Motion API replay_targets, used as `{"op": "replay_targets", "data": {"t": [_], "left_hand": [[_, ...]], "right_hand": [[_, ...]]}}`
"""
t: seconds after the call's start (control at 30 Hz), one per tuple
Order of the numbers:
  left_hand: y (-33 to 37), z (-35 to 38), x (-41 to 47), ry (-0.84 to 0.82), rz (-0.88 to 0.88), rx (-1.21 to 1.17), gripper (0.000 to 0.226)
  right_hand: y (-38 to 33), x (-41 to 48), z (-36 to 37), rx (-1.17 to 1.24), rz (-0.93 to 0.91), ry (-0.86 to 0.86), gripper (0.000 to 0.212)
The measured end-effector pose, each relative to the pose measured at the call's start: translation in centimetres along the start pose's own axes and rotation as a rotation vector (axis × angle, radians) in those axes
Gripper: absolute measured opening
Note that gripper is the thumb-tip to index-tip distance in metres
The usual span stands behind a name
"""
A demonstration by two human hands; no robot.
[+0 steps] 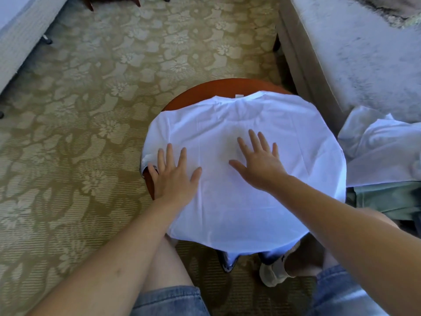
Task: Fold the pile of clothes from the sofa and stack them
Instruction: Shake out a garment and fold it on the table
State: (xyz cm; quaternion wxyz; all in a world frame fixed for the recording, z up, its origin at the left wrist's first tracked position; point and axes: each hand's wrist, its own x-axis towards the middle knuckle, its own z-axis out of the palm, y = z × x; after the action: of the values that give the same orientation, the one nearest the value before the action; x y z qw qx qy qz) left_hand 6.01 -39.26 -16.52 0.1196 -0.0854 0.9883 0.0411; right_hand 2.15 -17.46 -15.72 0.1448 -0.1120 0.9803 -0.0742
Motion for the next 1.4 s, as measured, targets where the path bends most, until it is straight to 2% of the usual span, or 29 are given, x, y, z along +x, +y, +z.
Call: {"op": "replay_targets", "data": {"t": [0.1,0.27,0.43,0.5,0.57,0.67,0.73,0.8,0.93,1.03,1.17,1.27,1.4], "left_hand": [[-1.4,-0.3,1.2,0.045,-0.046,-0.022,0.068],[-2.6,-0.2,2.1,0.073,-0.085,-0.082,0.065],[-2.5,0.2,2.2,0.135,-0.204,-0.24,0.064],[-2.4,0.3,2.3,0.183,-0.254,-0.339,0.072],[-2.4,0.1,2.4,0.198,-0.301,-0.488,0.089],[-3.2,-0.6,2.8,0.115,-0.379,-0.649,0.114],[-4.3,-0.5,3.5,0.046,-0.381,-0.728,0.121],[-5.4,-0.2,4.2,0.022,-0.354,-0.809,0.117],[-6.6,-0.4,4.7,0.11,-0.295,-0.974,0.082],[-7.3,-0.5,4.8,0.102,-0.243,-0.989,0.075],[-8.1,-0.9,5.2,0.125,-0.267,-0.997,0.063],[-8.1,-1.5,5.1,0.209,-0.241,-0.89,0.061],[-9.0,-2.2,4.7,0.272,-0.255,-0.758,0.071]], "right_hand": [[-1.3,2.1,1.0,0.012,0.001,-0.028,0.072],[-0.3,1.6,3.0,-0.037,0.022,0.042,0.091],[3.2,-0.5,2.9,-0.077,0.088,0.058,0.086],[3.8,-1.0,2.9,-0.075,0.088,0.051,0.087],[3.9,-1.1,2.9,-0.076,0.088,0.043,0.086],[3.9,-1.0,2.9,-0.074,0.095,0.048,0.09],[3.8,-0.9,2.9,-0.075,0.098,0.05,0.091],[3.7,-0.8,2.8,-0.078,0.099,0.054,0.092],[3.5,-0.6,2.8,-0.081,0.104,0.06,0.091],[3.3,-0.5,2.7,-0.092,0.103,0.067,0.088],[2.9,-0.3,2.5,-0.106,0.11,0.047,0.075],[2.3,0.1,2.4,-0.109,0.108,0.031,0.075],[0.5,0.9,2.5,-0.125,0.093,0.028,0.077]]}}
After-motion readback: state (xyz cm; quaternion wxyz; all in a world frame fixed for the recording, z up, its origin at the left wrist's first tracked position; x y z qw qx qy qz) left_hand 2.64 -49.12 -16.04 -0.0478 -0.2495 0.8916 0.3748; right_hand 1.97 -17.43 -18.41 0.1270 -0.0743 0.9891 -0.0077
